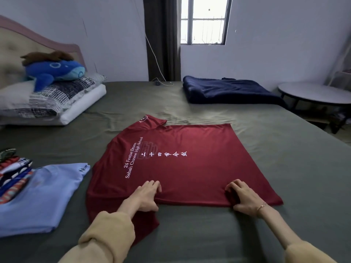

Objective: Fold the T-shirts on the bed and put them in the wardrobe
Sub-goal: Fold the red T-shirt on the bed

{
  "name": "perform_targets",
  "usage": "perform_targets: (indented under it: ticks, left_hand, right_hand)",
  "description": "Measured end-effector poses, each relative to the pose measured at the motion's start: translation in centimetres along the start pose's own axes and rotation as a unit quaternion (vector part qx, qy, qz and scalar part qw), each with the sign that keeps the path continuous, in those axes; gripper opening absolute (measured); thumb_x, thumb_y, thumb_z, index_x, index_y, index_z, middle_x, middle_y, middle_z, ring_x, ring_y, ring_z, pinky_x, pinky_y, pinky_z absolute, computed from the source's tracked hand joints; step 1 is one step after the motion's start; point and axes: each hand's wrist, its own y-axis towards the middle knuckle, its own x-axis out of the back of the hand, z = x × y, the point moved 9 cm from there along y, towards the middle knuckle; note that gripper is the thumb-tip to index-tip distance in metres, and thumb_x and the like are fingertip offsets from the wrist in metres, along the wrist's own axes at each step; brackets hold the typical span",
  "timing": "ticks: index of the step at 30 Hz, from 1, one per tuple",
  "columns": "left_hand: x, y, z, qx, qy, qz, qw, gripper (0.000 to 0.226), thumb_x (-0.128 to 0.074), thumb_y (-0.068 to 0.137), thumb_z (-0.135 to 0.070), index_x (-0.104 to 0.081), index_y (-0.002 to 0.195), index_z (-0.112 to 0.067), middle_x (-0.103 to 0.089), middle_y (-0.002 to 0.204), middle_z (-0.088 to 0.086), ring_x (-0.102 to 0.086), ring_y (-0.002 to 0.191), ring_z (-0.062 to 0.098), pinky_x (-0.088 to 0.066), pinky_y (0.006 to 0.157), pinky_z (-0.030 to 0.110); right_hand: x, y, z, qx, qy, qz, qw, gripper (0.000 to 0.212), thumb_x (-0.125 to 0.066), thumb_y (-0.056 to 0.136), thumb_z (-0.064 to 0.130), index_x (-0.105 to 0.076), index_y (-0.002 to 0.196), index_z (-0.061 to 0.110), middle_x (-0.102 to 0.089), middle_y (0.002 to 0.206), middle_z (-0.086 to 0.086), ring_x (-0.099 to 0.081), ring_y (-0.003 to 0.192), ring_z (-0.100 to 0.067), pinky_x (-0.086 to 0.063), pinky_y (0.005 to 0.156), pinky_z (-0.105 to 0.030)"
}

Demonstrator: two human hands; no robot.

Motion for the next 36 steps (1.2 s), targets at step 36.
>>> perform_targets:
  ticks: [36]
  left_hand:
    - [5.0, 5.4, 3.6, 0.201, 0.063, 0.019, 0.977, 0.033, -0.044, 0.089, -0.013, -0.056, 0.119, -0.019, -0.056, 0.127, 0.003, -0.054, 0.118, 0.024, -0.041, 0.095, 0.033]
  right_hand:
    - [5.7, 2.4, -6.4, -0.109, -0.091, -0.141, 0.98, 0.021, -0.051, 0.089, 0.015, -0.059, 0.108, 0.015, -0.06, 0.114, -0.001, -0.055, 0.111, -0.021, -0.039, 0.079, -0.029]
